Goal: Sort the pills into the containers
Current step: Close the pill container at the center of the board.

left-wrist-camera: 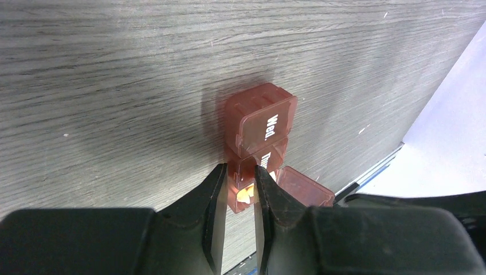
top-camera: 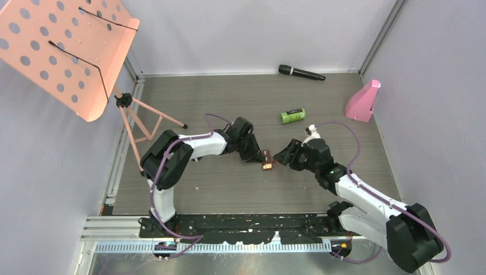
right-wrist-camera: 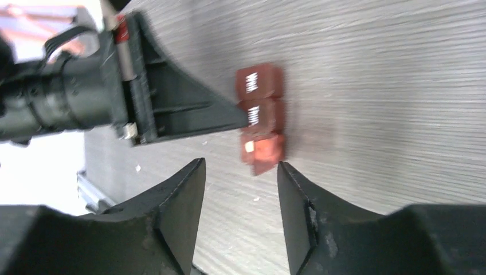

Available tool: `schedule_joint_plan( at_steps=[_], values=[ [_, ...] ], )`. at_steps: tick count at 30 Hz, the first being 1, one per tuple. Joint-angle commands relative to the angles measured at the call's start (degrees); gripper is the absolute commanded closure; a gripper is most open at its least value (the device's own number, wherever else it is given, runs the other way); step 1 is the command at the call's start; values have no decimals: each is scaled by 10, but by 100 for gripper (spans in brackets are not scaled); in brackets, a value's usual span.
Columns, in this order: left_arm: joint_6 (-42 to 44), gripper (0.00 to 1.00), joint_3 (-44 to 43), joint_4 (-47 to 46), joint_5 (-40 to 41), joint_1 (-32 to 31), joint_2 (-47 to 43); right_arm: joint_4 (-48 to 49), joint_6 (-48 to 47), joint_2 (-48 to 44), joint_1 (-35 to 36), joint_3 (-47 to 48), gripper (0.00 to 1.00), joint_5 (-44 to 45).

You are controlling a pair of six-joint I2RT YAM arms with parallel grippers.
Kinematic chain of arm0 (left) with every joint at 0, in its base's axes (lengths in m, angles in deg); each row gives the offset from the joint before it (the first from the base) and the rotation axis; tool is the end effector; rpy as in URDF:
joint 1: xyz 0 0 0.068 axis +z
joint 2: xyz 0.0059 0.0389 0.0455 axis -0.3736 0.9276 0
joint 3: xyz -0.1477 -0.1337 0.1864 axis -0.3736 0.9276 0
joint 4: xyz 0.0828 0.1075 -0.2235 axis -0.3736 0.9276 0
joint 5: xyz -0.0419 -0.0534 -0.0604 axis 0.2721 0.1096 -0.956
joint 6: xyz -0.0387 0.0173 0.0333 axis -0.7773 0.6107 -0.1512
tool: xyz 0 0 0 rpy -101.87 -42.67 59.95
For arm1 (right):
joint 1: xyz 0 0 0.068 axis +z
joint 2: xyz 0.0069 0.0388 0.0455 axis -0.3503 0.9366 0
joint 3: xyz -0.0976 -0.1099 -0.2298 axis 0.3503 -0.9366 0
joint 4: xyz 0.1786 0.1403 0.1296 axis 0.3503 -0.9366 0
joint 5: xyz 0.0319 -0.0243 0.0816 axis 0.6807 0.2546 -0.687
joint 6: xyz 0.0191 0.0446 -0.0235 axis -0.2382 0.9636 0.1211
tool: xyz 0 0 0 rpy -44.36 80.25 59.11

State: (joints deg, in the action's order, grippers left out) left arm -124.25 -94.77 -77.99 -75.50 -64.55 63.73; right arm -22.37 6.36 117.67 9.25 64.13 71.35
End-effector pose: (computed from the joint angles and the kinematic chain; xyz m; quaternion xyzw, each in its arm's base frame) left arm 0.2754 -0.2672 0.1451 -0.1211 0.9342 -0.3267 0.0769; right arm 0.1751 0.1066 0.1848 0.0799 0.8575 0.3622 0.3566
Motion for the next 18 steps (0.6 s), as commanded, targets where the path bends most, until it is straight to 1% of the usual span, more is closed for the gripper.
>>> schedule_joint_plan(
  at_steps=[1,3,7,12,18],
  values=[
    [26,78,24,96,40,0,45,-156,-11,-19,-56,51,52,40],
    [28,78,22,96,35,0,48,-185,-35,-10,-67,64,58,50],
    [28,78,19,93,30,0,52,-194,-46,30,-69,82,63,39],
    [29,78,20,92,28,0,51,-132,-50,86,-69,87,62,-41],
    [23,80,18,87,19,0,56,-48,-54,127,-66,91,56,-114]
  ],
)
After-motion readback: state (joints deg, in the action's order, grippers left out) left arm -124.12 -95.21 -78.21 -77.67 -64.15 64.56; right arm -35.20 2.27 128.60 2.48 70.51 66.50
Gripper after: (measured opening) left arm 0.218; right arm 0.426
